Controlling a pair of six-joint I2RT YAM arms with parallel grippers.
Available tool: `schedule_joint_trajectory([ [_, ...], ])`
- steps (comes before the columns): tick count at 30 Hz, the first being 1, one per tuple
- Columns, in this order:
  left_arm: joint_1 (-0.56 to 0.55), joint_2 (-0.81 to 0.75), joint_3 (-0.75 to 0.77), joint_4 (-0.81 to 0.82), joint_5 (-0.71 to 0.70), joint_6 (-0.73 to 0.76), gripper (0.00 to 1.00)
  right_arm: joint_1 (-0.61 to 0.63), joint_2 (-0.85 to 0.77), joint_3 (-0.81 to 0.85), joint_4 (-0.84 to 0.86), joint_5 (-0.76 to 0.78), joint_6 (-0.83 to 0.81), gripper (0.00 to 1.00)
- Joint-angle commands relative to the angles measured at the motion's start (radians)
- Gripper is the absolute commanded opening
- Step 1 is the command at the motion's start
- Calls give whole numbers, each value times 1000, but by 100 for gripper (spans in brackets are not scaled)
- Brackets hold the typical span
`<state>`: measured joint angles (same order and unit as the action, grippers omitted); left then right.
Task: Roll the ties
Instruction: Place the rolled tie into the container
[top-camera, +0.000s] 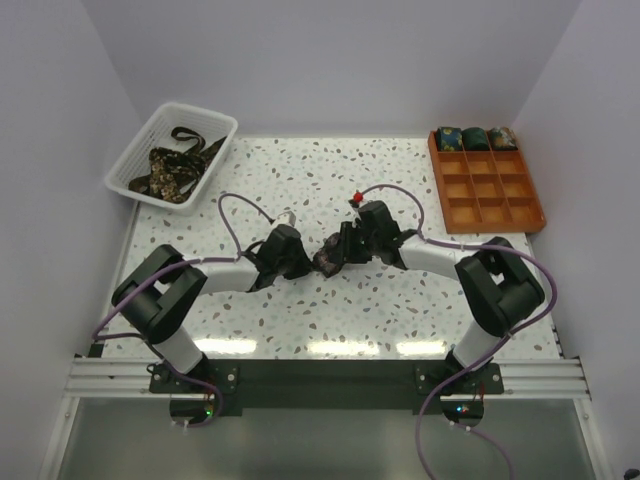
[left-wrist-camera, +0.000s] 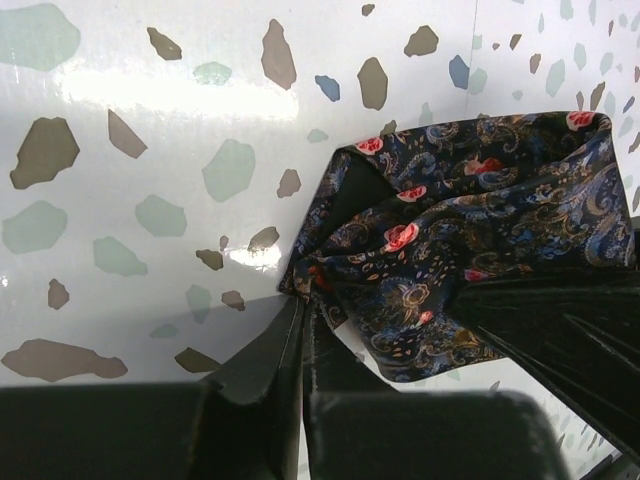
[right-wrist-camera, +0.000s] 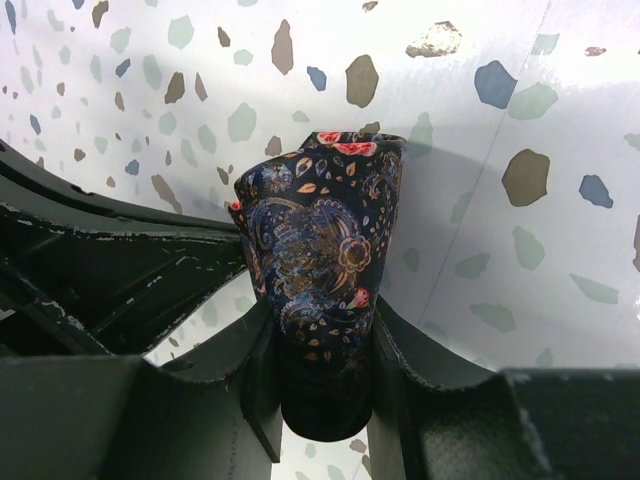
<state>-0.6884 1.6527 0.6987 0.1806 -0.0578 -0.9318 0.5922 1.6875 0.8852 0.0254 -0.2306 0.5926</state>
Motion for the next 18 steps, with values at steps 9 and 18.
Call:
schedule_joint_trajectory([
  [9,-16,30,-5,-16,7,7,0,0,-45,-31,91,76,65,0],
  [18,-19,-42,-24,-46,-5,-18,19,11,-34,-8,-8,197,-19,0],
])
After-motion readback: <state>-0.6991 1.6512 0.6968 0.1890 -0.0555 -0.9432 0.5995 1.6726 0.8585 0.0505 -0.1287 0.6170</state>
